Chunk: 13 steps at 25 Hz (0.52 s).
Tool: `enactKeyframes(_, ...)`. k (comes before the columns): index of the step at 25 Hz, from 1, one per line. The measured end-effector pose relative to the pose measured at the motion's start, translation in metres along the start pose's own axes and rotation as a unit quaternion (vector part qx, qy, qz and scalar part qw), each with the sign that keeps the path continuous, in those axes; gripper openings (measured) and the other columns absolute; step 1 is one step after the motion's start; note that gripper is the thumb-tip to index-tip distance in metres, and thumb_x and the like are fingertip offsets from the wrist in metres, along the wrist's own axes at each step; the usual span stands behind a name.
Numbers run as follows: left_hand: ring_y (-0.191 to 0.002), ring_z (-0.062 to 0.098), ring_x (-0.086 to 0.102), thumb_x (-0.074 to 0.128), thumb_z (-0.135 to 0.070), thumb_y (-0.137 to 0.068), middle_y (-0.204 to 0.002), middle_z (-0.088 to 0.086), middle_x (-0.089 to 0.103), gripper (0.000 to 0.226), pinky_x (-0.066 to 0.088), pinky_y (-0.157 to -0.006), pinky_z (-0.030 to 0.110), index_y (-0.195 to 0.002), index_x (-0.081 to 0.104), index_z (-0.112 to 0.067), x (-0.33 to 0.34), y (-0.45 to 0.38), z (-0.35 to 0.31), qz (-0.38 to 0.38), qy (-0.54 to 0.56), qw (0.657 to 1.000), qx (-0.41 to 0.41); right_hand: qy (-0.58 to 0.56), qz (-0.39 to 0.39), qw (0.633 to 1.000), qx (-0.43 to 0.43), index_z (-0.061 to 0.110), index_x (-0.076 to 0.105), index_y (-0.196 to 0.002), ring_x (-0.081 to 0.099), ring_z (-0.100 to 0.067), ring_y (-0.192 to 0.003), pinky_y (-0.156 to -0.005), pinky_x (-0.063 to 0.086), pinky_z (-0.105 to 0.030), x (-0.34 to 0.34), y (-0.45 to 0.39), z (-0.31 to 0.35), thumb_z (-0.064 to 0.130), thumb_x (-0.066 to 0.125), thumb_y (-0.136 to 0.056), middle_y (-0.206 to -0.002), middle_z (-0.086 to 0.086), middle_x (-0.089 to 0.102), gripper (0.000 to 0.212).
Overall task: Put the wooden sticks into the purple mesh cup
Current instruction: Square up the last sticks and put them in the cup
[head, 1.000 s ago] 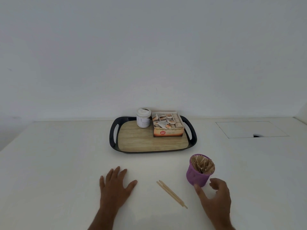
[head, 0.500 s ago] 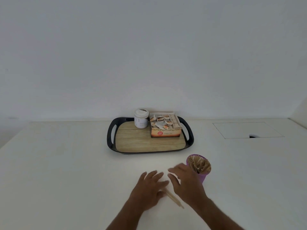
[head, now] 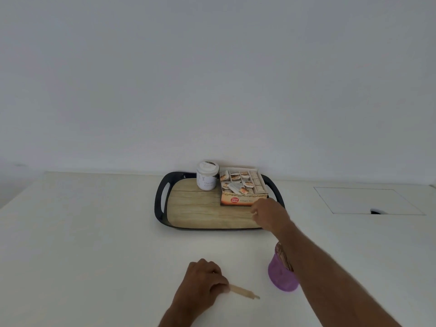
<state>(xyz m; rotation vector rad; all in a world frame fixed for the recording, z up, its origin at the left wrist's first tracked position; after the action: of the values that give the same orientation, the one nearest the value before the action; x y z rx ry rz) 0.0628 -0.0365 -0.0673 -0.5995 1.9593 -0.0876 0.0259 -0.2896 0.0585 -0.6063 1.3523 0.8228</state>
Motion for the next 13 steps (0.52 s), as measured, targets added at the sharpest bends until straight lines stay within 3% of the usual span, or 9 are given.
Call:
enactKeyframes(5, -0.076, -0.001, 0.047, 0.065, -0.046, -0.081, -0.086, -0.020, 0.056, 0.009, 0.030, -0.070, 0.015, -0.086, 0.070, -0.040, 0.009, -0.003, 0.011, -0.060, 0.012, 0.998, -0.017, 0.075, 0.021, 0.997, 0.005, 0.023, 0.068, -0.105, 0.064, -0.021, -0.098, -0.082, 0.055, -0.035, 0.009, -0.032, -0.009, 0.018, 0.055, -0.085, -0.108, 0.001, 0.067, 0.025)
enactKeyframes(13, -0.074, -0.001, 0.046, 0.068, -0.049, -0.080, -0.083, -0.019, 0.059, 0.013, 0.038, -0.063, 0.017, -0.088, 0.072, -0.039, 0.008, -0.005, 0.015, -0.069, 0.015, 0.997, -0.008, 0.138, 0.045, 0.989, -0.015, 0.016, 0.064, -0.111, 0.063, -0.022, -0.102, -0.082, 0.053, -0.036, 0.028, -0.061, -0.005, 0.017, 0.051, -0.090, -0.113, -0.004, 0.066, 0.024)
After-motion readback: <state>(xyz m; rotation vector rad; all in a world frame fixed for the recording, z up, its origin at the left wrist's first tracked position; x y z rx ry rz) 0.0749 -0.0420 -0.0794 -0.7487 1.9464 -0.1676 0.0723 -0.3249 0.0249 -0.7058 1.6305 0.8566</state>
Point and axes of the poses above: each hand's wrist, its own y-axis away from the middle knuckle, its own x-axis out of the palm, z = x × y, the point moved 2 cm from there along -y, towards the middle knuckle
